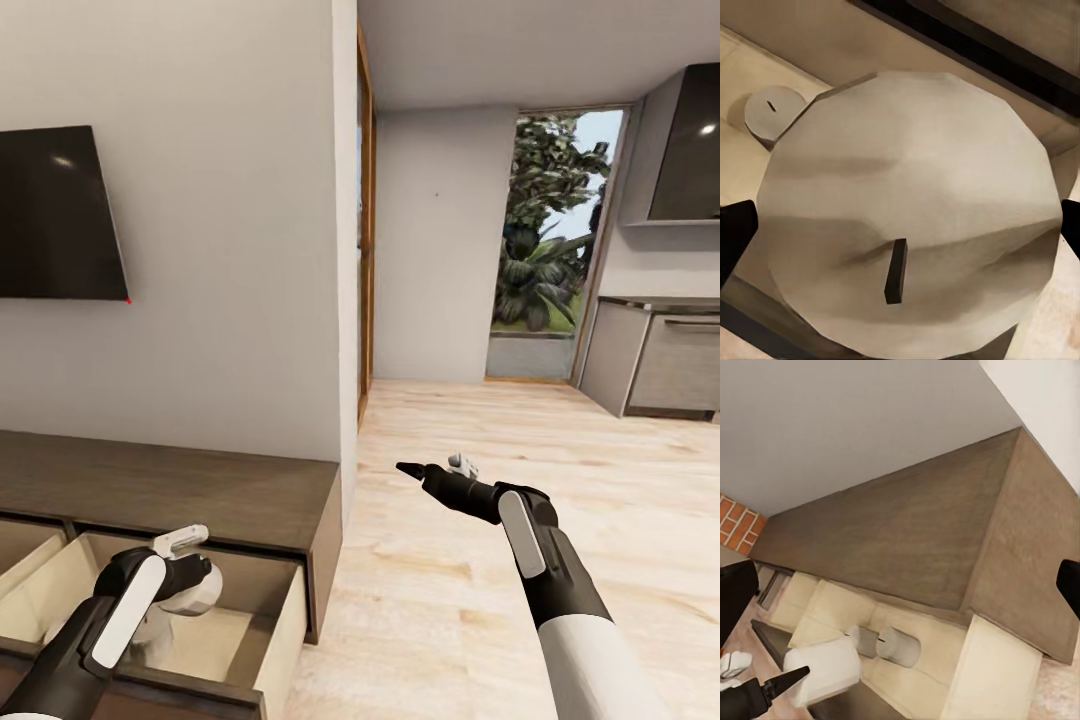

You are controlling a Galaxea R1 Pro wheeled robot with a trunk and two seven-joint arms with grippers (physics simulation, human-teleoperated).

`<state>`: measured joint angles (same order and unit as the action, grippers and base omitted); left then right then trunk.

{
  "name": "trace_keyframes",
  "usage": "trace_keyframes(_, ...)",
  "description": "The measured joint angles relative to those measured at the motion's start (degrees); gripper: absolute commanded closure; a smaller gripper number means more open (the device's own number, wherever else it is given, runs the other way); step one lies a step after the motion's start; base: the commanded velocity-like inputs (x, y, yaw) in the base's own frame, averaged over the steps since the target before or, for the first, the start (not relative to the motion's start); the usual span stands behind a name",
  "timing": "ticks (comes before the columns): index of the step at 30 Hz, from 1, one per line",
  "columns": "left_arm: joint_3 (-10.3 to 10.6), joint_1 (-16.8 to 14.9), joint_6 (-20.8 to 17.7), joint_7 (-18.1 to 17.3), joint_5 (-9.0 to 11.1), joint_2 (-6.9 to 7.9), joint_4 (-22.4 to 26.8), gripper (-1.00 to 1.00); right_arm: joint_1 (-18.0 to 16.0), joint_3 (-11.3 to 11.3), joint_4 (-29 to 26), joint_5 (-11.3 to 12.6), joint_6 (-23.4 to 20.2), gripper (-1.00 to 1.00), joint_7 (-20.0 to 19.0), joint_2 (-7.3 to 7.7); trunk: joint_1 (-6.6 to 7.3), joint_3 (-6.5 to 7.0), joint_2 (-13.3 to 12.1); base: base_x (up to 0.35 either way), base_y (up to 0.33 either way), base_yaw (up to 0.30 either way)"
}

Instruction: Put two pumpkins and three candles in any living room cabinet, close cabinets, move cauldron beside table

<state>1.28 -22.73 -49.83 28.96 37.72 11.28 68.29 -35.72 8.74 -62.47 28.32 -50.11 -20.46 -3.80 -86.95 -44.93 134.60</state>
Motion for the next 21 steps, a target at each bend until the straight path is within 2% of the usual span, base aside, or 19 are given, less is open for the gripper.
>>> trace_keyframes(8, 0.0, 0.0, 0.0, 0.0, 0.0, 0.0, -0.1, 1.0, 0.0, 0.0, 0.0, 0.0, 0.0, -1.0, 0.1, 0.0, 0.0, 0.0, 0.0, 0.154, 0.0, 0.0)
trace_keyframes(21, 0.0, 0.0, -0.1, 0.1, 0.0, 0.04, 0.4, 1.0, 0.0, 0.0, 0.0, 0.0, 0.0, -1.0, 0.2, 0.0, -0.02, 0.0, 0.0, 0.011, 0.0, 0.0)
